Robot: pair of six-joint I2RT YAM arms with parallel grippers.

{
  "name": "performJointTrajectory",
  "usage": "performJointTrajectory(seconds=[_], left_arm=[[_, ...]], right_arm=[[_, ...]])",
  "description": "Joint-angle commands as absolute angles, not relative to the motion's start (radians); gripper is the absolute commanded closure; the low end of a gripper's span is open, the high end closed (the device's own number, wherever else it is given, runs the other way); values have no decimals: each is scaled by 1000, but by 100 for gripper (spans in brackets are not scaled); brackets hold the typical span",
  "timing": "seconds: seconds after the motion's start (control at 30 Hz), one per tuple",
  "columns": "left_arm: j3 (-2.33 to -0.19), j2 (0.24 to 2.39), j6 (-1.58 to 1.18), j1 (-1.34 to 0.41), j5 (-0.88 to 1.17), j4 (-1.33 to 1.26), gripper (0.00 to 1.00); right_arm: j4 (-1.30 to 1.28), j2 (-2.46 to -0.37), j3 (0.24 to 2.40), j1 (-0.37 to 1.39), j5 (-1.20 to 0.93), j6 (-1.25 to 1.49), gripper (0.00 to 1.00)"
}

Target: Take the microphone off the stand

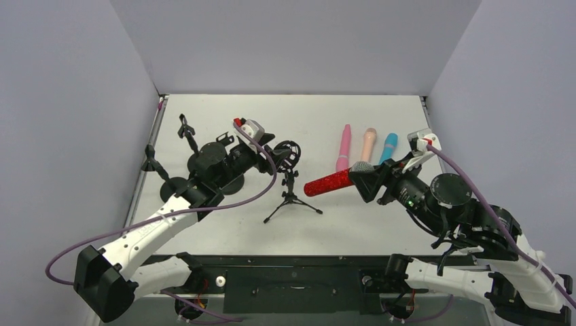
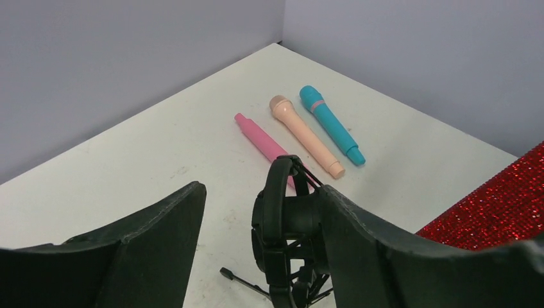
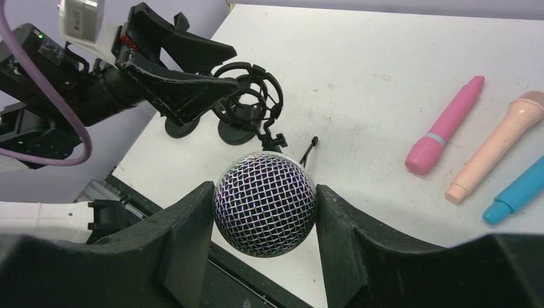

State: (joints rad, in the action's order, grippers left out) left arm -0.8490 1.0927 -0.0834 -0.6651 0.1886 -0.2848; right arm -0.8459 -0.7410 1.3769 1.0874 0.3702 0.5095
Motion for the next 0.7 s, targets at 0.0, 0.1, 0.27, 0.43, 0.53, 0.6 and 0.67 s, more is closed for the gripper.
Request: performJointTrajectory(seconds=[0.0,0.1,0.27,0.43,0.53,0.6,0.67], left_arm=[[-869,1065,-76,-667,224,-231,32],[-878,1053,-68,-667,221,-216,14],[-914,1036,-41,-667,225,-202,3],[-969,1036,20,-663,250,-169,4],[-995,1052,42,-660,281,-145,4],[-1005,1056,51,-657,304,-143,4],[-1014,1053,61,-656,333,-146,4]], right_arm=[[-794,-764,1359,1089,390,515,100],[-796,-767,1356,1089,388,513,100],[-805,-771,1358,1088,384,513,100],[-812,-777,1362,1089,377,513,100],[-812,-780,1361,1089,371,509,100],[-810,-783,1361,1089,367,508,100],[-811,-785,1365,1088,361,505,100]])
